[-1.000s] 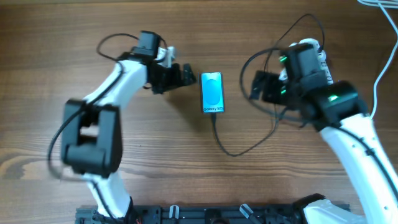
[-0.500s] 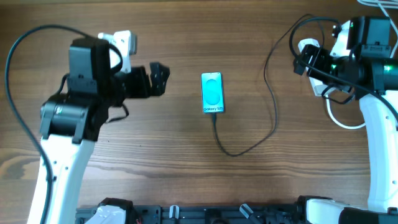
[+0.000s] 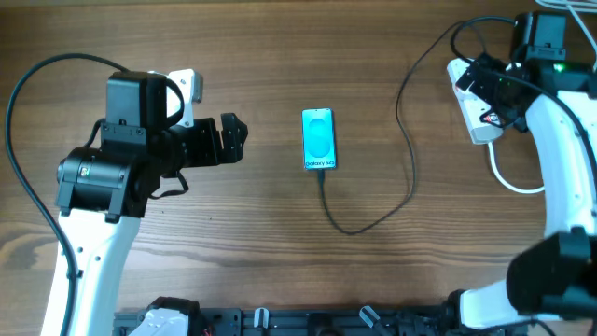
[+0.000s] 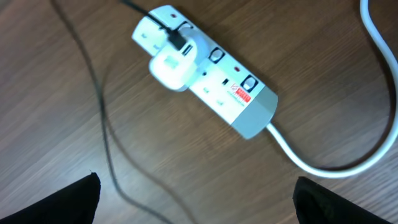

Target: Plug charger to phone and switch on socket

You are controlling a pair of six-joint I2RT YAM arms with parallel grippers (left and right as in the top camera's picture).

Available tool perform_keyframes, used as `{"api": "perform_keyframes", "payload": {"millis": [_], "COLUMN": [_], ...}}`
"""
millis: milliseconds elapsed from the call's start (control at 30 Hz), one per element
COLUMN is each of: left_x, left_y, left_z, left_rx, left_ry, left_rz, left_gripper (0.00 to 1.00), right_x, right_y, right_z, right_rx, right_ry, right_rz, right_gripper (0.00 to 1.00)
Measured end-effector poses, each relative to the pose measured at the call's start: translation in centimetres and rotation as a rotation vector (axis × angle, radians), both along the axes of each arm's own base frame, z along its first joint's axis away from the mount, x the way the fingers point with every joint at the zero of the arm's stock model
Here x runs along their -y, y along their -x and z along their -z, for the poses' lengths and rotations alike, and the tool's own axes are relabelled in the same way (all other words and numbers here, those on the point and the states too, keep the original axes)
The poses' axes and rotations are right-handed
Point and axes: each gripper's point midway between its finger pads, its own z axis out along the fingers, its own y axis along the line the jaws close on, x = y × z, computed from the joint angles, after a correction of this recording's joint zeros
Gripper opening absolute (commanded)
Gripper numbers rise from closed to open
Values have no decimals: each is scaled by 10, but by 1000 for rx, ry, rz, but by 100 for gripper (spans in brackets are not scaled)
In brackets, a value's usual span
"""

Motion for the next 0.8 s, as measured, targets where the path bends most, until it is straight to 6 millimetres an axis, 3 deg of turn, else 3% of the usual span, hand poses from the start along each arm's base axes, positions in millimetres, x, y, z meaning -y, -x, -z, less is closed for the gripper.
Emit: {"api": "perform_keyframes", "payload": {"millis": [167, 400, 567, 800], "left_x": [0, 0, 0, 0], "left_y": [0, 0, 0, 0], "left_z": [0, 0, 0, 0], "left_rx": [0, 0, 0, 0], "left_ry": [-2, -2, -2, -2], "left_rz": [-1, -1, -1, -1], "left_gripper": [100, 100, 100, 100], "right_x": [12, 57, 65, 81], "right_y": [-10, -23, -24, -29], "right_z": [16, 27, 35, 60], "right_rx": [-4, 64, 58, 43], "right_ry": [-15, -45, -33, -51], "right_rz": [73, 269, 315, 402], "right_gripper": [100, 100, 100, 100]}}
